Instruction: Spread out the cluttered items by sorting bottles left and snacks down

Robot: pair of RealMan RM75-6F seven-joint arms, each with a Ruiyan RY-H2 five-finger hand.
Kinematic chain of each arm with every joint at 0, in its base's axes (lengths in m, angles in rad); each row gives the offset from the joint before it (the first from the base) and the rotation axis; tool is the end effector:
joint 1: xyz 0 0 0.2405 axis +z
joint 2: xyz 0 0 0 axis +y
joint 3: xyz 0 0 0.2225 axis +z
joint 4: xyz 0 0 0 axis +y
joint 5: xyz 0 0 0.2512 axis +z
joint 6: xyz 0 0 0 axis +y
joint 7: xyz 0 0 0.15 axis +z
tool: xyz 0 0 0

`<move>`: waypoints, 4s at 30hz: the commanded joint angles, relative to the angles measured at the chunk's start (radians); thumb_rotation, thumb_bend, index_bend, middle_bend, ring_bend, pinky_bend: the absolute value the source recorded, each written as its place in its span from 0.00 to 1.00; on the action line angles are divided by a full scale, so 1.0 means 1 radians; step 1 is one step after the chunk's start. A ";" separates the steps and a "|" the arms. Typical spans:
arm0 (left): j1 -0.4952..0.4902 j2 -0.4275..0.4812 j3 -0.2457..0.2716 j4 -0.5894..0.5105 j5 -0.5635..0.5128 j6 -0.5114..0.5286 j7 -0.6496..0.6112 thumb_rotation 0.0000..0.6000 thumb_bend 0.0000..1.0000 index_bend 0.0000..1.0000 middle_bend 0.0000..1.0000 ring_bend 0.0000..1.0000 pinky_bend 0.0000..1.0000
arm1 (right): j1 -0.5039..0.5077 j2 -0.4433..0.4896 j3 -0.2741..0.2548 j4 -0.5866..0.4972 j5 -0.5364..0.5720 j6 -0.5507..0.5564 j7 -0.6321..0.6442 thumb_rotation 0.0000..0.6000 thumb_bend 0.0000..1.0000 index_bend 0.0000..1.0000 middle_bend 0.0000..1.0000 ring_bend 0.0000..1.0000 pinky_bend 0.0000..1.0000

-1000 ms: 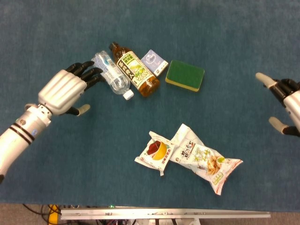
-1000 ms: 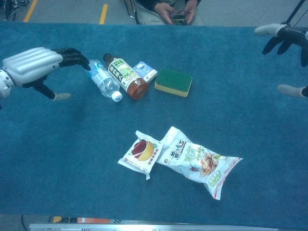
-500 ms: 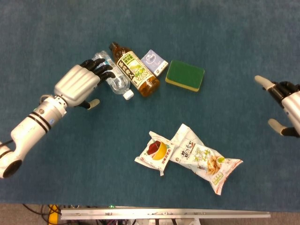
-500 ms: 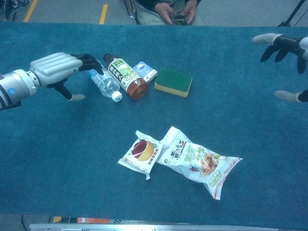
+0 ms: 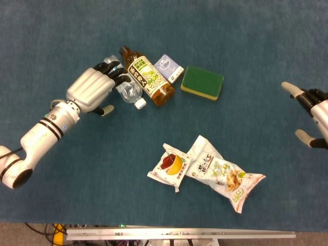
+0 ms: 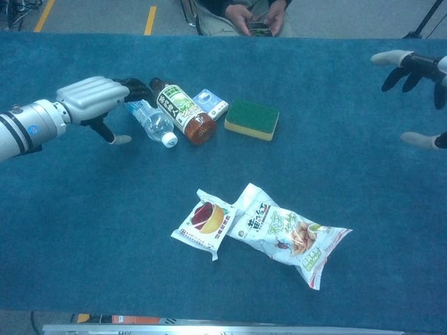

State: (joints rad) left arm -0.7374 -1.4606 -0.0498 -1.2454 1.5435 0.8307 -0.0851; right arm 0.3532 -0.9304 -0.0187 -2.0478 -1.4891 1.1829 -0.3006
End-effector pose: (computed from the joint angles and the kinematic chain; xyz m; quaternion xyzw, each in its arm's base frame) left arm -0.1898 0.3442 -0.0473 -0.8225 -0.3260 -0.3157 0.3429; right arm -0.1803 -0.2084 0.0694 0.7468 -0.3600 0.3357 0.4472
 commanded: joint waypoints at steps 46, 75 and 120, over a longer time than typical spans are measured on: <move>0.032 0.100 0.065 -0.056 -0.026 0.050 0.098 1.00 0.26 0.20 0.13 0.06 0.16 | -0.050 0.016 0.002 -0.014 -0.047 0.021 0.021 1.00 0.22 0.00 0.31 0.31 0.51; -0.042 -0.030 0.067 0.112 -0.038 -0.057 0.123 1.00 0.26 0.17 0.09 0.05 0.16 | -0.066 0.022 0.007 0.000 -0.035 0.019 0.037 1.00 0.22 0.00 0.31 0.31 0.51; 0.186 0.223 0.172 -0.109 -0.009 0.223 0.174 1.00 0.26 0.42 0.49 0.40 0.44 | -0.062 0.017 0.024 -0.003 -0.056 0.016 0.057 1.00 0.22 0.00 0.31 0.31 0.51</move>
State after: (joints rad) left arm -0.5767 -1.2546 0.1070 -1.3288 1.5253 1.0265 0.0749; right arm 0.2912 -0.9132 0.0050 -2.0517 -1.5452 1.1995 -0.2444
